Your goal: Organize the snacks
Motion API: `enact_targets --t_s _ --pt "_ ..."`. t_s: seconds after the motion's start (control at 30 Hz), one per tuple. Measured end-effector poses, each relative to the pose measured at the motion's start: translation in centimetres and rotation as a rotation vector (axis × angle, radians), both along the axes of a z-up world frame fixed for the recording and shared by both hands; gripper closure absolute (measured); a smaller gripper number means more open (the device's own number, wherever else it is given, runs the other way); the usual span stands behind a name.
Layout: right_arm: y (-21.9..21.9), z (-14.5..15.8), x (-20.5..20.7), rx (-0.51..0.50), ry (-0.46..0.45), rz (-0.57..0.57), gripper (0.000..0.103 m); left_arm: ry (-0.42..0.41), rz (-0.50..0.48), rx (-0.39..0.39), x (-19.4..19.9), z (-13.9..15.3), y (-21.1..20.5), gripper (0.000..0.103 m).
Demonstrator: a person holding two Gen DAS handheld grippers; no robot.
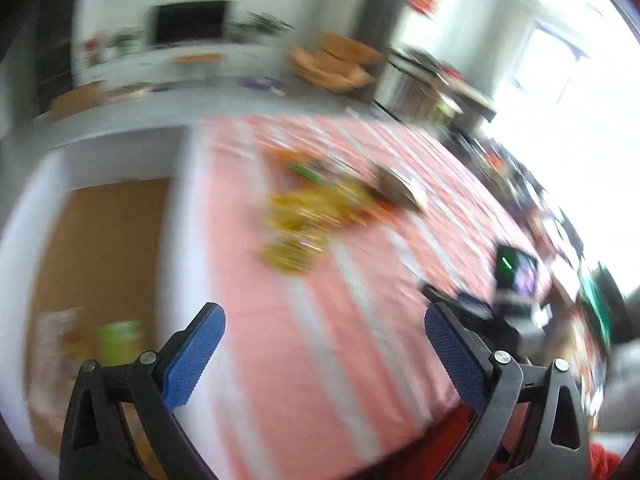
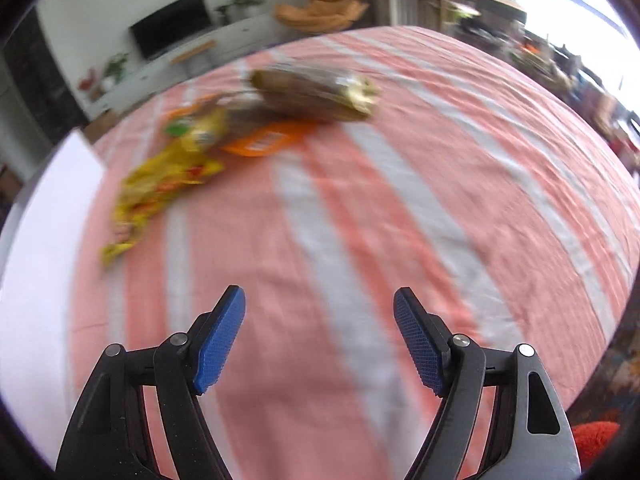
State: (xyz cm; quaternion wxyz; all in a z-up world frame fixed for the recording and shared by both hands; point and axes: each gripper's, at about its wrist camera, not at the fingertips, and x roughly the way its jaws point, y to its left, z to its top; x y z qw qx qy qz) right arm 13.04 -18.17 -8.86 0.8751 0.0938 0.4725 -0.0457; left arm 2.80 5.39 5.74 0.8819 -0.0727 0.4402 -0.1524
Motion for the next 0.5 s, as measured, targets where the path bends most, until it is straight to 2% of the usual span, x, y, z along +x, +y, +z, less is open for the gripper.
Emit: enact_targets --t_s 0.1,0.2,0.3,0.5 --pt "-2.8 -0.3 -1.0 -0.036 -0.03 -0.058 0.024 0.063 -0.106 0.024 1.5 -2.8 -6.6 0.004" --pt "-5.0 -0.4 -1.4 0.031 -0.07 -0.104 0.024 0.061 -0.119 0.092 3.5 -5.5 -9.8 0.004" --pt "-5.2 -0.5 -1.6 0.012 -0.072 -0.124 0.024 0.047 -0.064 0.124 5.9 -8.7 -10.4 0.004" --pt "-5.1 -0.5 -1.9 -0.036 -0.075 -0.147 0.023 0.083 0.086 0.157 8.7 -14.1 -7.1 0.004"
